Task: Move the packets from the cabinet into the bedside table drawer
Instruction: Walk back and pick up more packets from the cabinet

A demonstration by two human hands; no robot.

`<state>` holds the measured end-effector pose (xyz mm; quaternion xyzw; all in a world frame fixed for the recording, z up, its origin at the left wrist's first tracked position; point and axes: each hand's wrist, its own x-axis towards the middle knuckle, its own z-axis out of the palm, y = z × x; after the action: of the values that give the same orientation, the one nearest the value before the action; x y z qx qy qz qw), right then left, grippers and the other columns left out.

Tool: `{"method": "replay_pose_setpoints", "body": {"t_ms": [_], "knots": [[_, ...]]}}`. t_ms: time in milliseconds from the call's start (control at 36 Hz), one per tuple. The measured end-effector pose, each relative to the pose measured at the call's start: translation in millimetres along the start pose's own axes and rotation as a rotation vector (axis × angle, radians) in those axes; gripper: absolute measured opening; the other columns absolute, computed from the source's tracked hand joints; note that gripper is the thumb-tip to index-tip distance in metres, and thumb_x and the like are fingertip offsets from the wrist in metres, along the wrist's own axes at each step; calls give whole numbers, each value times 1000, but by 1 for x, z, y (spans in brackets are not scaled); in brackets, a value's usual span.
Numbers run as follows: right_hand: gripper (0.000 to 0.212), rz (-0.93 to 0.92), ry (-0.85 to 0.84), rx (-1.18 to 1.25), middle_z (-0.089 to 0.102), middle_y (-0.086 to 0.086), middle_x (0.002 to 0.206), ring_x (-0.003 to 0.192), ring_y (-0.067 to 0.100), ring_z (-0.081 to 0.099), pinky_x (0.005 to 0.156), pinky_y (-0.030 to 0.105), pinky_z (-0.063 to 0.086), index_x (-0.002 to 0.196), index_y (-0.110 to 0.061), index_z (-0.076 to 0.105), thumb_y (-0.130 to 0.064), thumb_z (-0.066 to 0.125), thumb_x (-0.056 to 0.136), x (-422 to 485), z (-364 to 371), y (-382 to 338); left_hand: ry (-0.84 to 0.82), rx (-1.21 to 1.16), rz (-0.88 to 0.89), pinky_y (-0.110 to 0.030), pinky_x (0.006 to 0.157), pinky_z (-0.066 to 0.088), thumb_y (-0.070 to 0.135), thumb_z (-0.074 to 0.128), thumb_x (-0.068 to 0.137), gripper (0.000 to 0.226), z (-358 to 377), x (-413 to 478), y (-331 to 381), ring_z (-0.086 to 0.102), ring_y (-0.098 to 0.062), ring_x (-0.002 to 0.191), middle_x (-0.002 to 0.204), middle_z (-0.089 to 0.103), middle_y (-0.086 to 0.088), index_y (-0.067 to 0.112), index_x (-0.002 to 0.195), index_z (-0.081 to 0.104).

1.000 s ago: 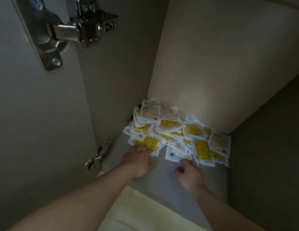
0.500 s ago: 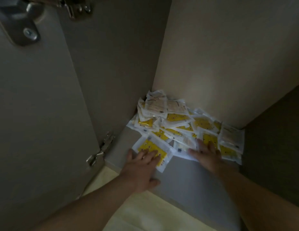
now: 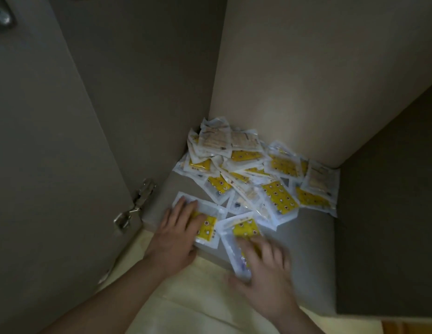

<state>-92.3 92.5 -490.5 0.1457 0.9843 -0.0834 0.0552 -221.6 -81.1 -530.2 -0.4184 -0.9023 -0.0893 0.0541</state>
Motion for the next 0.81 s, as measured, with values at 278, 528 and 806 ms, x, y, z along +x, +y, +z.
{"method": "replay_pose_setpoints", "body": {"t_ms": [278, 528, 806], "knots": [[96, 283, -287, 138, -27, 4, 155, 142, 29, -22, 115, 53, -5, 148, -35, -14, -79, 36, 78, 81, -27, 29, 68, -5, -29, -40, 85, 34, 23, 83, 28, 95, -2, -4, 9, 45, -24, 94, 96, 60, -2, 23, 117, 52], [121, 134, -95, -32, -8, 4, 157, 143, 22, -12, 114, 48, 4, 148, -19, -14, -94, -3, 54, 5, 17, 6, 94, -166, 12, -29, 87, 44, 17, 46, 57, 48, -12, -11, -10, 68, -23, 98, 104, 71, 1, 27, 103, 56], [93, 5, 220, -35, 51, 2, 107, 99, 25, 45, 91, 47, 33, 110, -27, 47, -63, 83, 32, -3, 28, 18, -264, -210, 50, -33, 117, 3, 15, 56, 86, 79, -40, 31, 41, -4, -15, 147, 159, -3, 8, 25, 151, 12]]}}
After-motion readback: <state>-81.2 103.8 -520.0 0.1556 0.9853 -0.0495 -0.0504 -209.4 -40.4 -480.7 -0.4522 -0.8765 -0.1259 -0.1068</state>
